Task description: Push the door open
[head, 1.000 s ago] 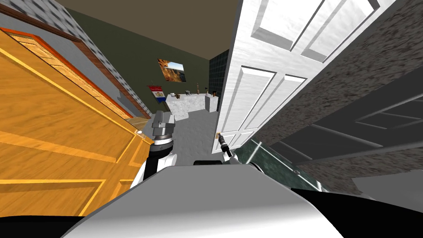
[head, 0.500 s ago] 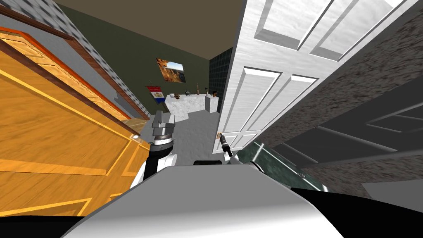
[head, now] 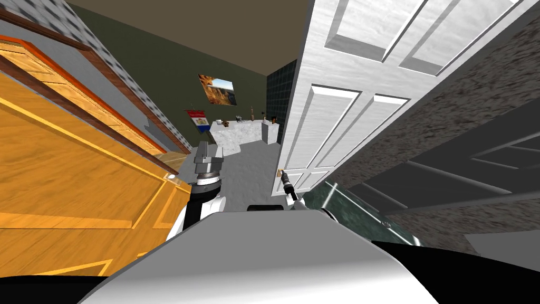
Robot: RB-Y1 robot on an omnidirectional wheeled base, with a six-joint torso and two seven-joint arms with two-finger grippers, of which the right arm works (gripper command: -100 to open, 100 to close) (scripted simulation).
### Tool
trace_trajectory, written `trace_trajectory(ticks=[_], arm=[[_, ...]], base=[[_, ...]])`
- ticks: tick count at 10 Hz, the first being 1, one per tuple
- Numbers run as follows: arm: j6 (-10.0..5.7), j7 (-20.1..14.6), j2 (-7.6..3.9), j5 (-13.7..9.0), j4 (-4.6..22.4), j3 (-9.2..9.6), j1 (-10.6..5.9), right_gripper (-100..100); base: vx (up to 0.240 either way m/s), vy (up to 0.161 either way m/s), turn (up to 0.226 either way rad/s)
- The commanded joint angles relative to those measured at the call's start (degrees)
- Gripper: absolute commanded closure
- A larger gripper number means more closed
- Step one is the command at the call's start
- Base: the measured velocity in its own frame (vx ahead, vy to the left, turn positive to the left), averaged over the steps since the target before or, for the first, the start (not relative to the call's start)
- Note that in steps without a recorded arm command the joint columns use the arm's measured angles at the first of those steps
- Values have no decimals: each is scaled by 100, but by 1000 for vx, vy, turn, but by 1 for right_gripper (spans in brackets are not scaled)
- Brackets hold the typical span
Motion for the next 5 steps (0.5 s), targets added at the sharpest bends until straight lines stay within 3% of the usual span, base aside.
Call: trace_trajectory(ticks=[1, 4, 5], arm=[[0, 30, -92, -41, -31, -167, -9, 100], [9, 93, -96, -64, -28, -405, -2, 100], [-107, 81, -40, -65, 251, -353, -131, -100]], base=[[115, 50, -21], [133, 78, -46], [-81, 53, -57]])
